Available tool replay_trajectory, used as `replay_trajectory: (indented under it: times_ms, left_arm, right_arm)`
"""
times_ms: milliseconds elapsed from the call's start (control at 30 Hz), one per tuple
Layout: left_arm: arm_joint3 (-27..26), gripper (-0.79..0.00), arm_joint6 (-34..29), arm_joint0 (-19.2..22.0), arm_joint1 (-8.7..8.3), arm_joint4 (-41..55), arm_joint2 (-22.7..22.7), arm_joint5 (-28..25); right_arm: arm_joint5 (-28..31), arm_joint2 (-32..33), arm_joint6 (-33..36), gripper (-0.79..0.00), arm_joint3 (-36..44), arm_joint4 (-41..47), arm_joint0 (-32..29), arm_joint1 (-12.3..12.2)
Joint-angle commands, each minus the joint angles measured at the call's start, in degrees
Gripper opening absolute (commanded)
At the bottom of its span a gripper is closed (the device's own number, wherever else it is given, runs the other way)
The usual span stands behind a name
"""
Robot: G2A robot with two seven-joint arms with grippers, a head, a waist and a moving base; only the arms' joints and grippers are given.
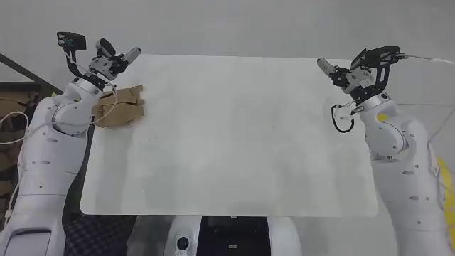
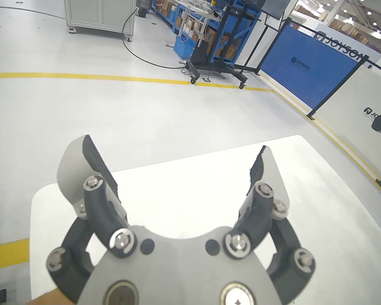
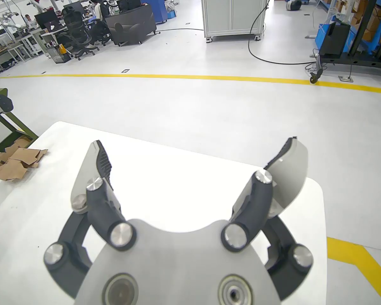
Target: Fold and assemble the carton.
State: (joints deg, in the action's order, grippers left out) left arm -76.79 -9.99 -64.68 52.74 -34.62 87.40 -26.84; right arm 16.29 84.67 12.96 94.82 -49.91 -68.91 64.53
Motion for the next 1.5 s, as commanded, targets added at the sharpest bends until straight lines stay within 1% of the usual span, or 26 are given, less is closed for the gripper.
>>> replay_trajectory:
  times_ms: [0,67,133,233,333,500,667,833,1333,1400,1467]
  left_arm:
    - [0.1,0.000,-3.0,0.1,-0.11,2.7,0.8,0.2]
    - [0.9,0.000,-9.0,0.4,-0.40,6.7,2.0,-0.2]
    - [2.6,0.000,-18.4,1.3,-0.86,14.6,3.4,-3.0]
    - [6.5,0.000,-27.1,3.0,-1.76,21.1,6.9,-4.0]
    - [10.1,0.000,-32.8,4.4,-2.63,23.1,9.4,-4.7]
    - [15.8,0.000,-35.6,6.2,-3.98,17.3,11.7,-6.4]
    - [21.8,0.000,-37.4,8.6,-5.07,15.5,13.4,-6.9]
    - [25.9,0.000,-40.0,11.1,-5.74,14.3,13.0,-6.4]
    - [26.2,0.000,-40.2,11.2,-5.76,14.3,12.9,-6.5]
    - [25.6,0.000,-40.8,10.8,-5.61,14.9,12.1,-4.8]
    - [25.1,0.000,-40.6,11.0,-5.78,15.3,12.4,-2.7]
  right_arm:
    - [0.0,0.0,0.0,0.000,0.0,0.0,0.0,0.0]
    - [0.0,0.0,0.0,0.000,0.0,0.0,0.0,0.0]
    - [0.0,0.0,0.0,0.000,0.0,0.0,0.0,0.0]
    - [0.0,0.0,0.0,0.000,0.0,0.0,0.0,0.0]
    - [0.0,0.0,0.0,0.000,0.0,0.0,0.0,0.0]
    - [0.0,0.0,0.0,0.000,0.0,0.0,0.0,0.0]
    - [0.0,0.0,0.0,0.000,0.0,0.0,0.0,0.0]
    - [0.0,0.0,0.0,0.000,0.0,0.0,0.0,0.0]
    - [0.0,0.0,0.0,0.000,0.0,0.0,0.0,0.0]
    - [0.0,0.0,0.0,0.000,0.0,0.0,0.0,0.0]
    - [0.0,0.0,0.0,0.000,0.0,0.0,0.0,0.0]
